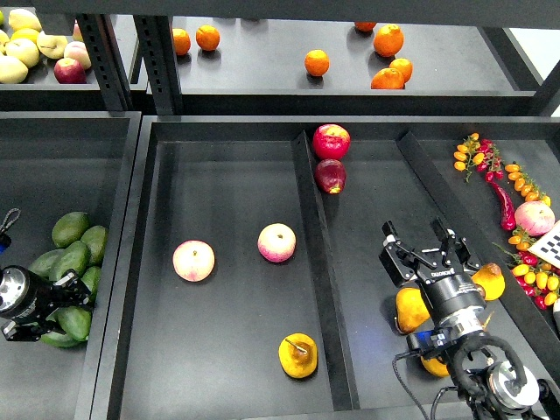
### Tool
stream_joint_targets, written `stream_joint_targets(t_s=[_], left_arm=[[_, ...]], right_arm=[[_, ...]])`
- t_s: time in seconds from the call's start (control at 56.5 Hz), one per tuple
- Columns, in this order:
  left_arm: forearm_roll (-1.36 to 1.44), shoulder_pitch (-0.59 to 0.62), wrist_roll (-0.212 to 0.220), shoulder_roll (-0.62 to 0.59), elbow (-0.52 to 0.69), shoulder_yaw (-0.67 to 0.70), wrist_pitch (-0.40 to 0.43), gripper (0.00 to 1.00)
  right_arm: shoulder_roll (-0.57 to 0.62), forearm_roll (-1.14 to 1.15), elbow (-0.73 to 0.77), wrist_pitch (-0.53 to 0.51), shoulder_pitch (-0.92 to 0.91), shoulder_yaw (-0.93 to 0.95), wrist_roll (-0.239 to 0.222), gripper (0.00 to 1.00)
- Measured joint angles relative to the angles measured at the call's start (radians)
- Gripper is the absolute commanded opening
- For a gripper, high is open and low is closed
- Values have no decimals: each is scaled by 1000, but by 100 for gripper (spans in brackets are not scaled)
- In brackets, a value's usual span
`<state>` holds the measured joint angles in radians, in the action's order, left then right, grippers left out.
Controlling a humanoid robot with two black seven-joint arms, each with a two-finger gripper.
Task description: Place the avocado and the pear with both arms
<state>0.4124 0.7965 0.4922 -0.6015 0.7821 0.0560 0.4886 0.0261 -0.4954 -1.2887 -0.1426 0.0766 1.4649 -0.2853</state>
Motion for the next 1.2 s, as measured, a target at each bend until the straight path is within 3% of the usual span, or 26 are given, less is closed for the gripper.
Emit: stream_joint_targets(t_s=[0.23, 0.425, 0.761, 1.204], left_arm=[[-3, 4, -4, 4, 0, 18, 0, 94], [11, 7, -4, 5, 1, 27, 0, 98], [29, 24, -4, -15, 9, 77, 0, 99], [17, 33, -4, -35, 67, 256, 0, 99]], right_arm=[[0, 0, 0, 0, 0, 0, -1, 100], [0, 0, -1, 0, 0, 0, -1, 100], [1, 0, 0, 2, 0, -1, -2, 100], [0, 0, 2, 6, 0, -6, -3, 100]])
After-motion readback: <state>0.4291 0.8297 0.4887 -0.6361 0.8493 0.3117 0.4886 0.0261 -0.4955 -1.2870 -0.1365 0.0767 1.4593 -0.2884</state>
